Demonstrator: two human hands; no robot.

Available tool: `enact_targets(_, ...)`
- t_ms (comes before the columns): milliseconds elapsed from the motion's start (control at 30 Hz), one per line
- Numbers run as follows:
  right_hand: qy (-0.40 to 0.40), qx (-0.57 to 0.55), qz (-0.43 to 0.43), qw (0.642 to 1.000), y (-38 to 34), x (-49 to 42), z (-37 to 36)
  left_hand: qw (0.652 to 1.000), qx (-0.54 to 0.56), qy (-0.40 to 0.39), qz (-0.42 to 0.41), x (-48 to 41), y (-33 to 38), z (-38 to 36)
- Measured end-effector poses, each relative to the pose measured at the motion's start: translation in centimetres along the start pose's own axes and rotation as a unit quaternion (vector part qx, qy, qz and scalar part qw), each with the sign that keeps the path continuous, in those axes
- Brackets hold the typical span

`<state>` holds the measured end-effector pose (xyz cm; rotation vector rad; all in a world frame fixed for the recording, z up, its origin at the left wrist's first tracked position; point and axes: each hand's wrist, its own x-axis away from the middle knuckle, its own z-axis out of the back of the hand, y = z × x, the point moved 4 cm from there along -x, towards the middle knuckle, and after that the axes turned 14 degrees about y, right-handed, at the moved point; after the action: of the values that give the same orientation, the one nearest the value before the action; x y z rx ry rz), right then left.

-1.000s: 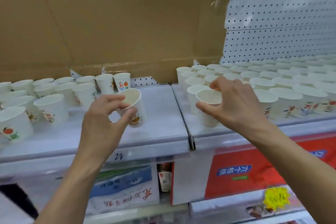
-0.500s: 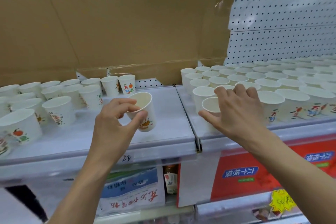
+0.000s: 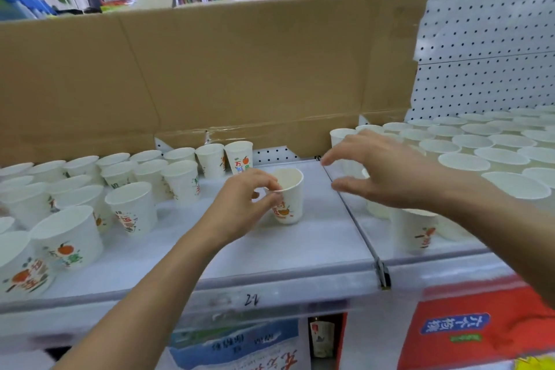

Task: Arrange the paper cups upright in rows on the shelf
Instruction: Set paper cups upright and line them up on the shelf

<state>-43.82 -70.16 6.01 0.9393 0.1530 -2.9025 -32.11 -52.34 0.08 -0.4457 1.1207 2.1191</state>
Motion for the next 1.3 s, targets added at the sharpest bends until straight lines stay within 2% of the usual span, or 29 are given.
enact_targets(100,-0.096,0.004,0.046,0.994,0.0,-3.5,-2.9,0.999,-0.025,-0.027,-0.022,-1.8,-0.8,-1.8)
enact_targets(200,-0.174,-0.003,0.021,0.985,0.3,-6.4,-5.3,0.997,-0.034,-0.035,-0.054,-2.9,-0.9,-2.2)
enact_targets(267,-0.202,-0.035,0.004,0.979,0.6,-8.1,-6.4,0.999,-0.025,-0.002,-0.046,-4.3,-1.4,-1.0)
enact_targets(333,-0.219,-0.051,-0.007,0.974,0.8,-9.6,-7.3,0.997,-0.049,0.062,-0.012,-6.5,-2.6,0.9)
enact_targets(400,-0.245,-0.07,-0.018,0.967,0.8,-10.6,-8.1,0.988,-0.118,0.096,0.039,-9.1,-4.3,2.2)
enact_targets(500,-0.268,-0.102,-0.003,0.958,0.5,-11.1,-8.6,0.957,-0.258,0.048,0.123,-12.6,-7.2,1.9)
enact_targets(567,-0.259,-0.1,0.02,0.96,0.4,-11.3,-8.7,0.921,-0.371,0.013,0.119,-14.3,-8.7,1.3)
enact_targets(633,-0.246,-0.084,0.033,0.965,0.5,-11.6,-9.0,0.899,-0.427,0.007,0.102,-15.6,-9.8,0.6)
enact_targets(833,-0.223,-0.096,0.04,0.969,2.7,-13.5,-10.1,0.923,-0.367,0.018,0.117,-17.2,-10.5,-0.3)
enact_targets(933,-0.244,-0.112,0.006,0.963,4.6,-14.4,-9.8,0.941,-0.312,0.0,0.132,-17.5,-10.1,-0.8)
enact_targets(1100,-0.279,-0.108,-0.011,0.954,6.3,-14.8,-9.1,0.953,-0.28,-0.028,0.109,-17.5,-8.7,-2.2)
enact_targets(1300,-0.22,-0.085,-0.012,0.972,5.7,-14.6,-10.8,0.961,-0.252,-0.042,0.102,-18.3,-8.1,-4.0)
